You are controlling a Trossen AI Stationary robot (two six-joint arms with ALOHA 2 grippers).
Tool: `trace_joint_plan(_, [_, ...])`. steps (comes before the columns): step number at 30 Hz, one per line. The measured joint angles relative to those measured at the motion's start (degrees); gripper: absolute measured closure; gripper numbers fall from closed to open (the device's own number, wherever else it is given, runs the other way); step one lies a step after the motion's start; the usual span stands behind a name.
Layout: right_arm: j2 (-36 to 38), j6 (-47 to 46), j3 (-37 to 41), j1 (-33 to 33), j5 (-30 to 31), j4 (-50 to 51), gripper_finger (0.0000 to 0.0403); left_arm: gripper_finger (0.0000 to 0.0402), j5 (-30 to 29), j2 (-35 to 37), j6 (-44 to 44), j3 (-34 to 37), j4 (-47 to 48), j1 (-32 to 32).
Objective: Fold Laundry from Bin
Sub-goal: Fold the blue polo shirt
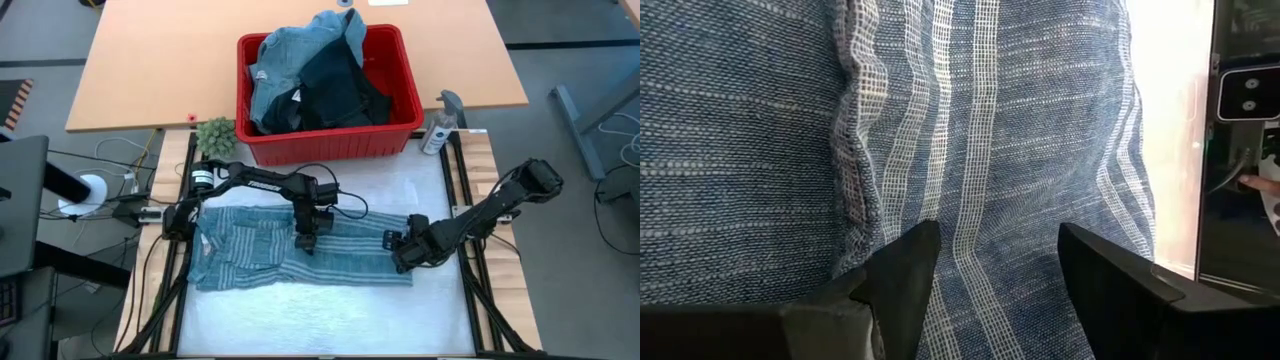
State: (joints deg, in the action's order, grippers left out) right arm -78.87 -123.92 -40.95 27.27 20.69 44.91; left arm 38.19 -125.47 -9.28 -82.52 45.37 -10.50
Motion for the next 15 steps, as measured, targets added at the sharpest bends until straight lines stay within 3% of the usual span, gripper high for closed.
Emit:
trace_joint_plan(7, [0.13,1.89,-1.53,4.77,3.80,1.88,0.0137,0.0187,1.19,-0.09,0.75,0.07,-0.13,-0.02])
trace_joint_plan(15, [-1.08,5.32,-1.50,3.71,0.48,3.29,0.0137,0.0187,1.24,-0.09,1.77,0.13,-0.86,-0.04])
